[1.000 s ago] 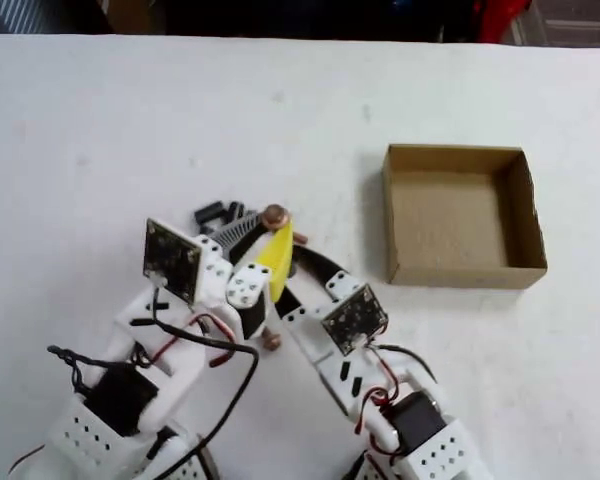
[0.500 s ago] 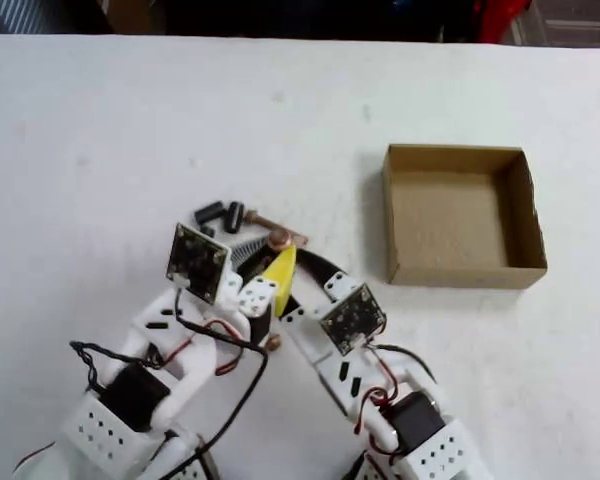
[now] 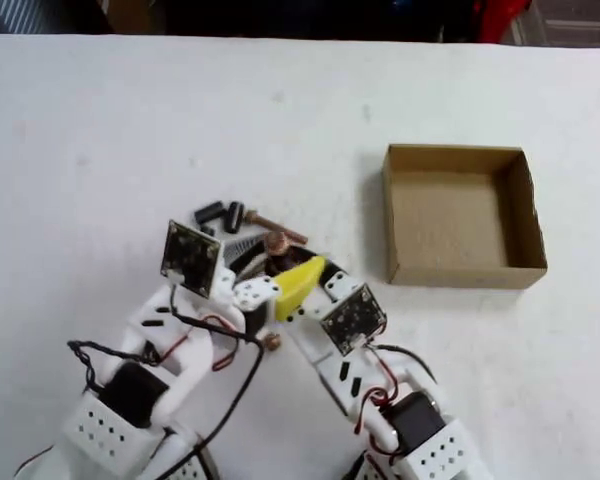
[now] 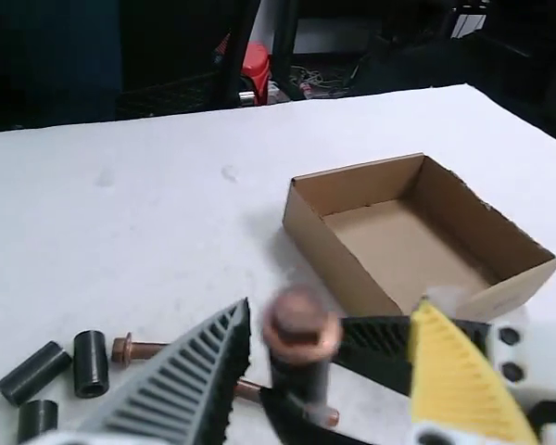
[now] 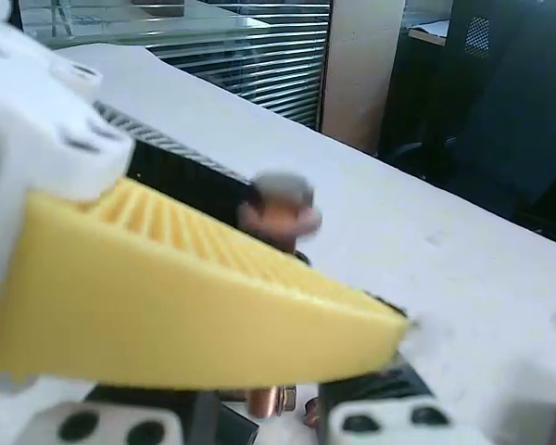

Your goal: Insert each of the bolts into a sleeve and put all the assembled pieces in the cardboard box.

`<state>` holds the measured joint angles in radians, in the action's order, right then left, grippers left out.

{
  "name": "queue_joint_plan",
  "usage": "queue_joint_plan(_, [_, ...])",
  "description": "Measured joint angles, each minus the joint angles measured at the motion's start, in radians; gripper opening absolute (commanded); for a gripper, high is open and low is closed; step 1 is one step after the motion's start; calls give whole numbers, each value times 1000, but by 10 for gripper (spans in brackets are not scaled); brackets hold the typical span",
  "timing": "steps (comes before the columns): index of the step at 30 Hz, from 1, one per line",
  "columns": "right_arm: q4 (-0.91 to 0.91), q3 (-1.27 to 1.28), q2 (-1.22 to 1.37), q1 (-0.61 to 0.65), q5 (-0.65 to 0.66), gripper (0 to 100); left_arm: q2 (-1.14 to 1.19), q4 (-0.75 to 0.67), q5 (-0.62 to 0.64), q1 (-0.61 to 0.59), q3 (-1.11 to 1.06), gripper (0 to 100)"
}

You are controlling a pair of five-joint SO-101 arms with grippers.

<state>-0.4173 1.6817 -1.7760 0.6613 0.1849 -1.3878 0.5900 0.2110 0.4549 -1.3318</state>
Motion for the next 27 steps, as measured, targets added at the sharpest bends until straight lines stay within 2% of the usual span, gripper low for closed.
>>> queue_joint_plan(10, [0, 0, 0, -5, 0, 17, 0, -20, -3, -58, -8, 389])
queue_joint_plan(18, [-35, 0, 0, -21, 6, 17, 0, -54, -3, -193, 80, 388])
queue_joint_plan(21, [-35, 0, 0, -32, 6, 17, 0, 40, -3, -238, 167, 388])
queue_joint_plan(27, [-35, 0, 0, -68, 6, 17, 0, 338, -3, -351, 367, 381])
